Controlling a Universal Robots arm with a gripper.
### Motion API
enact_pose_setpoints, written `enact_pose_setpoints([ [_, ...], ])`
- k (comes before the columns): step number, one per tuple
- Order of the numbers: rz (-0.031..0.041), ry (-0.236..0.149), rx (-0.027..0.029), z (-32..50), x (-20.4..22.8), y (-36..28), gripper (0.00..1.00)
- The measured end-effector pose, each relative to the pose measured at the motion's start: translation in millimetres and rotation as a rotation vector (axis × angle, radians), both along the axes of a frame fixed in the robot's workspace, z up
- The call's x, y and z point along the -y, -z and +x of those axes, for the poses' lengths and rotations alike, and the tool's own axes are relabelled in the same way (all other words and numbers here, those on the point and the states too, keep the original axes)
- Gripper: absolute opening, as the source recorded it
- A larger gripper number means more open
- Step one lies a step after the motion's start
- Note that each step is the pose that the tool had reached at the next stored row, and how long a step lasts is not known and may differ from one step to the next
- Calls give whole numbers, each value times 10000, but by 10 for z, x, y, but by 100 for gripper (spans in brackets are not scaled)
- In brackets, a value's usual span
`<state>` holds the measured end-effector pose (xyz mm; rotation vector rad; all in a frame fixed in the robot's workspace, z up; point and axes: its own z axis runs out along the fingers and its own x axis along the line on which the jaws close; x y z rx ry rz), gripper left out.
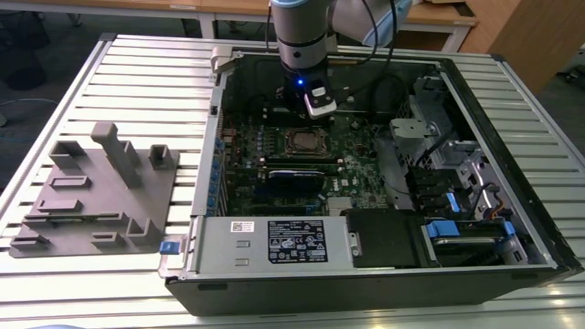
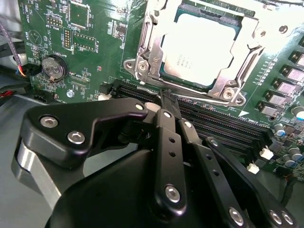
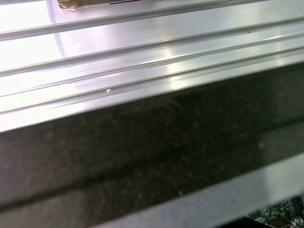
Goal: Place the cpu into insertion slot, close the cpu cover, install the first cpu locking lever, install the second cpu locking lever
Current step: 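Install the first cpu locking lever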
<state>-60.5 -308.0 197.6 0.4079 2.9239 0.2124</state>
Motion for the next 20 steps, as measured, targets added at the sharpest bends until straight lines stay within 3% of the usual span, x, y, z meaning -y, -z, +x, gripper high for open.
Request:
enact_pose_setpoints([
  [11, 64, 64, 3, -11, 0, 1, 11],
  [20, 47, 68, 76, -11, 11, 13, 11],
])
